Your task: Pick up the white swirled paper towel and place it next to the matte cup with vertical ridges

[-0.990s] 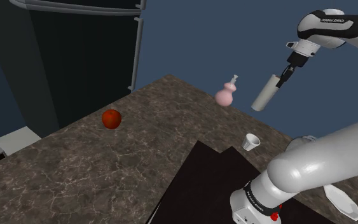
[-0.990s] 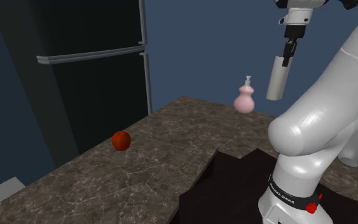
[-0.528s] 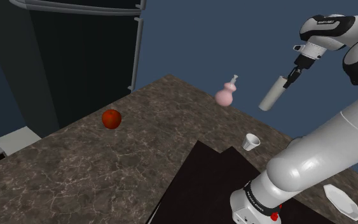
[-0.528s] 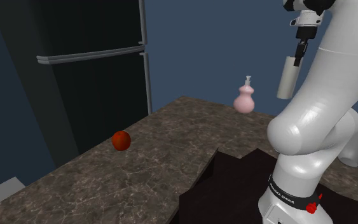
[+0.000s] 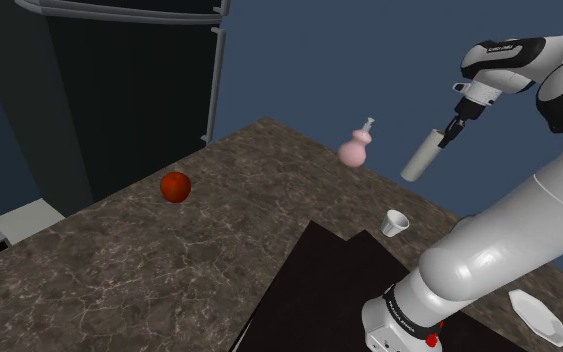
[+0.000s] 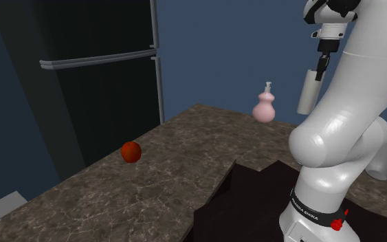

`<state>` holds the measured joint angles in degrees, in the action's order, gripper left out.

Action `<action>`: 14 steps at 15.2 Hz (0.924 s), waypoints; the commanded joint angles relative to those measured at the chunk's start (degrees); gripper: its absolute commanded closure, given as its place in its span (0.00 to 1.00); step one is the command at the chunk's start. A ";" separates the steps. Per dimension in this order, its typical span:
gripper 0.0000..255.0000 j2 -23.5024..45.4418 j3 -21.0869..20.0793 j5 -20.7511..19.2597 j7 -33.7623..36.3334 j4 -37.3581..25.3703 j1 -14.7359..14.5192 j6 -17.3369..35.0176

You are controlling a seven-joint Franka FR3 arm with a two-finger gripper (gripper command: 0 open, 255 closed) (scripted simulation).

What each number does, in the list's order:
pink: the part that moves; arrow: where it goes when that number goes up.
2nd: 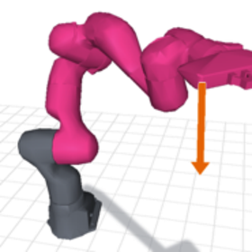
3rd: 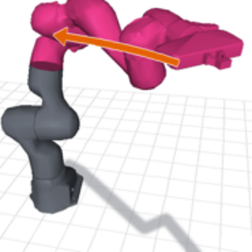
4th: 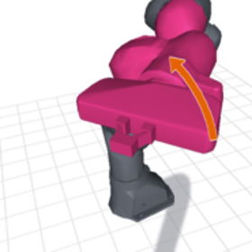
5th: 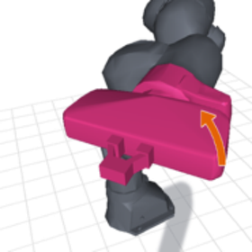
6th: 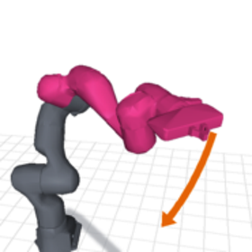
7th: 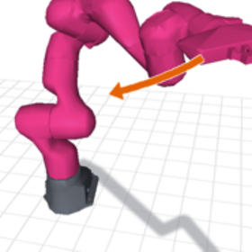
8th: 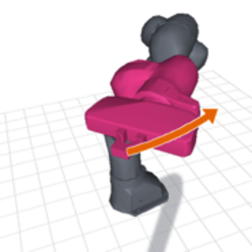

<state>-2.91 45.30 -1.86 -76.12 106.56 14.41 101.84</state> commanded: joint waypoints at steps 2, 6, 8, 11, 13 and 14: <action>1.00 0.20 0.09 0.13 -0.10 2.36 0.06 2.53; 1.00 0.79 0.26 0.53 -0.42 4.97 0.14 5.57; 1.00 1.19 0.35 0.81 -0.64 6.19 0.20 7.08; 1.00 1.93 0.49 1.34 -1.05 7.93 0.28 9.33; 1.00 2.50 0.58 1.77 -1.38 9.03 0.34 10.83; 1.00 2.81 0.62 2.01 -1.56 9.56 0.38 11.57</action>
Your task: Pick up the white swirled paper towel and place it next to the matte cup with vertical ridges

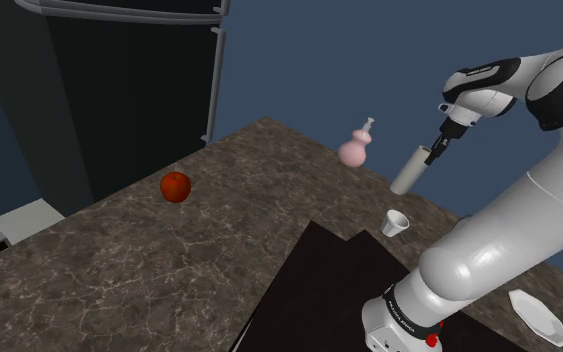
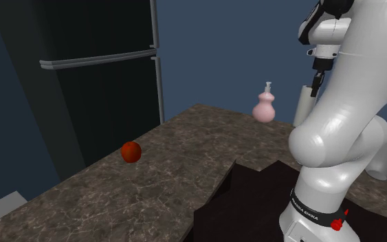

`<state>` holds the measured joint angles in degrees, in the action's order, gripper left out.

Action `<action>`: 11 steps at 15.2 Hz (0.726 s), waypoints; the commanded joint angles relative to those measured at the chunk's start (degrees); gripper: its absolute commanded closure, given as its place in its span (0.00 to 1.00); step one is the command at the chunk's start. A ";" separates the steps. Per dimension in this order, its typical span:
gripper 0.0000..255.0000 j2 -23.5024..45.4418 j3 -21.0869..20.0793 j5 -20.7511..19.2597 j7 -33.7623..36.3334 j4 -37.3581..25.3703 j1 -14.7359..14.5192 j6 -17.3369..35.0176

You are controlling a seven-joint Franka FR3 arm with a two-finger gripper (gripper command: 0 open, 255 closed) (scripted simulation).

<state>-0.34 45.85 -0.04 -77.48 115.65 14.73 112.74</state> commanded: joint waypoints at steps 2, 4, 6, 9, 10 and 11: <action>1.00 0.92 0.14 0.73 -0.59 1.49 0.13 2.16; 1.00 1.66 0.19 1.32 -1.04 2.46 0.22 3.64; 1.00 2.47 0.23 1.99 -1.53 3.37 0.32 5.10; 1.00 3.80 0.23 3.13 -2.36 4.65 0.50 7.28; 1.00 4.28 0.21 3.55 -2.66 5.05 0.57 8.00; 1.00 4.76 0.18 3.98 -2.97 5.44 0.65 8.72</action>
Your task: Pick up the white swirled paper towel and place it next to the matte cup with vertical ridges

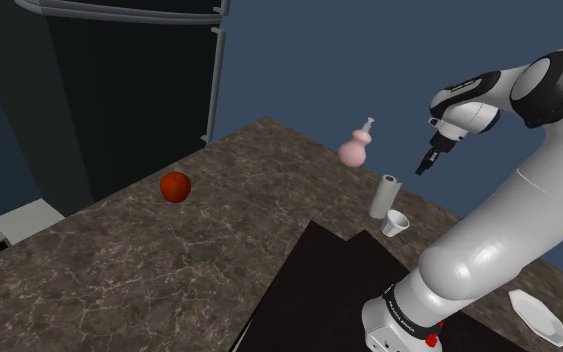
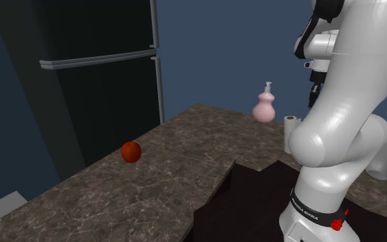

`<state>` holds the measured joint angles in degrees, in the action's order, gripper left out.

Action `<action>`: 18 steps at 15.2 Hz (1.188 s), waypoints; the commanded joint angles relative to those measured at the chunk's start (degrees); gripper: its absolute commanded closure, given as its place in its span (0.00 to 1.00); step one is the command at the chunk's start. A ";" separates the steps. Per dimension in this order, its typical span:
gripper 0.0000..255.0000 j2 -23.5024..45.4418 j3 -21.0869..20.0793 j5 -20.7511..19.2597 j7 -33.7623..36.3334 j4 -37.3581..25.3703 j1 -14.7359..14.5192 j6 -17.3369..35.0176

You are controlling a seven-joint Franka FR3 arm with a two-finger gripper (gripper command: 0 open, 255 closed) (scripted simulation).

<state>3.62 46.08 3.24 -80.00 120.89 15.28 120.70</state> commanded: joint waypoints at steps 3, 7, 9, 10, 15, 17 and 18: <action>1.00 2.35 -0.19 2.12 -1.46 1.28 0.38 2.88; 0.00 2.11 -1.34 2.05 0.31 2.54 -1.03 4.53; 0.00 3.10 -2.61 3.04 1.35 3.62 -2.22 6.87; 0.00 3.68 -3.27 3.61 1.83 4.07 -2.81 8.02; 0.00 6.76 -5.51 6.53 2.17 5.41 -4.01 12.39; 0.00 8.01 -5.94 7.80 1.30 5.81 -3.66 13.69; 0.00 8.65 -6.18 8.45 0.85 5.99 -3.47 14.34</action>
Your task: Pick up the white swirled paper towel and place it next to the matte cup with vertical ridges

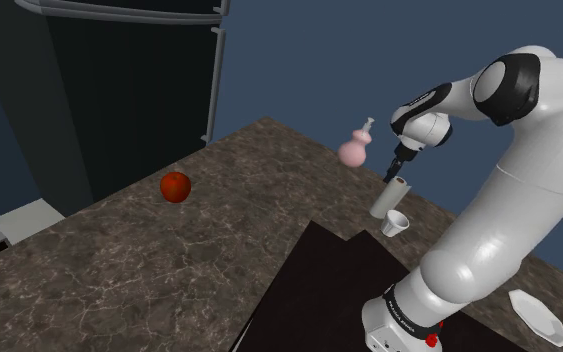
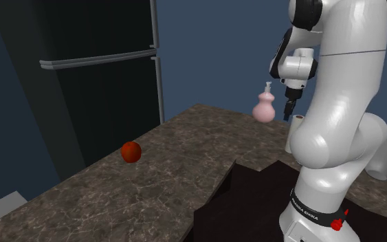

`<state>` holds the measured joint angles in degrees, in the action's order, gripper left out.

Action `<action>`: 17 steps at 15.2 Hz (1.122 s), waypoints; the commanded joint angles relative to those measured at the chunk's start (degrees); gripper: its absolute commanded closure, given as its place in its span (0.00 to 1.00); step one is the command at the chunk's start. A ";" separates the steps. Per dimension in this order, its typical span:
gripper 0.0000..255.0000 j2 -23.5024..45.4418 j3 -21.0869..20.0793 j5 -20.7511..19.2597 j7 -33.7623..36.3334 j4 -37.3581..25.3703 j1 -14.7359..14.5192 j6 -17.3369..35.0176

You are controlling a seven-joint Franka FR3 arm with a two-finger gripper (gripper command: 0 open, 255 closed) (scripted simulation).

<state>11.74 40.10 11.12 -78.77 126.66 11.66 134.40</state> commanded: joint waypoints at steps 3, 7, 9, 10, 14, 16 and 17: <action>0.00 2.21 -0.91 2.29 -1.56 0.62 0.71 2.26; 0.00 2.21 -0.92 2.29 -1.56 0.62 0.71 2.27; 0.00 2.21 -0.92 2.29 -1.56 0.62 0.71 2.27; 0.00 2.21 -0.92 2.29 -1.56 0.62 0.71 2.27; 1.00 2.21 -0.92 2.29 -1.56 0.62 0.71 2.27; 1.00 2.21 -0.92 2.29 -1.56 0.62 0.71 2.27; 1.00 2.21 -0.92 2.29 -1.56 0.62 0.71 2.27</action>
<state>13.95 39.18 13.41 -80.33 127.28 12.37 136.66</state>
